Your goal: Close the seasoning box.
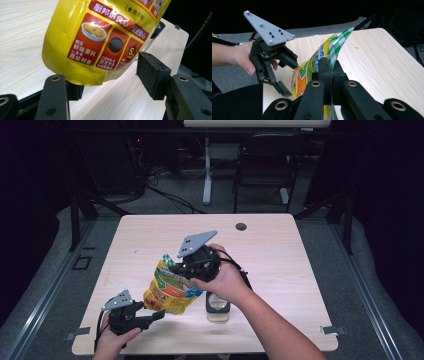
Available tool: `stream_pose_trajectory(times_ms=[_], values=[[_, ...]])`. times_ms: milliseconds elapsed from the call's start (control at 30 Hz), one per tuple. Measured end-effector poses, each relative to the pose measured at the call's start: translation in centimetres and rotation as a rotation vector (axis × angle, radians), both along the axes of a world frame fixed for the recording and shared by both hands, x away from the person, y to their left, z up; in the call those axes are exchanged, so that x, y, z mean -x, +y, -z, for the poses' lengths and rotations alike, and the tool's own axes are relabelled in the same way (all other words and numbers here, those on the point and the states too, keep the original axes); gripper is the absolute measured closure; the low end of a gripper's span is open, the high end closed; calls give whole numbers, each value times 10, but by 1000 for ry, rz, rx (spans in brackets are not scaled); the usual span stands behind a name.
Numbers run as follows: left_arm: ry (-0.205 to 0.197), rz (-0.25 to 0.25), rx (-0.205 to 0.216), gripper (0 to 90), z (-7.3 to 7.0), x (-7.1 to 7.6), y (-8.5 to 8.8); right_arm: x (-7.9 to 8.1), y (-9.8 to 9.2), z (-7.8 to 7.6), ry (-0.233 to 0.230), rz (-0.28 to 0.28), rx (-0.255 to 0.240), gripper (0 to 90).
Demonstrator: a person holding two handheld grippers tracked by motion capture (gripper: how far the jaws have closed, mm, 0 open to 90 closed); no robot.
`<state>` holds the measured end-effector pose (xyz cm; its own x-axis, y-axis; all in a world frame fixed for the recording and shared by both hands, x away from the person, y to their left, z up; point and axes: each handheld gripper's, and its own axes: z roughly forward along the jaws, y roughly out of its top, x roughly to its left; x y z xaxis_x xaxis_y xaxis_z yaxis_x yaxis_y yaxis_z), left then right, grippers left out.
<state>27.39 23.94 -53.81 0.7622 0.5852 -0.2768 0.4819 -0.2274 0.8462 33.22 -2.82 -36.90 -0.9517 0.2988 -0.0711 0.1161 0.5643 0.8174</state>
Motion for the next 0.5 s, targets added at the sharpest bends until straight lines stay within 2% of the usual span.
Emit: stream_pose_trajectory(times_ms=[400, 500], values=[[2, -16, -12, 443, -1, 0, 3, -1, -8, 10, 7, 19, 14, 900], [-2, -25, -1, 443, 0, 0, 4, -2, -11, 13, 15, 25, 19, 900]])
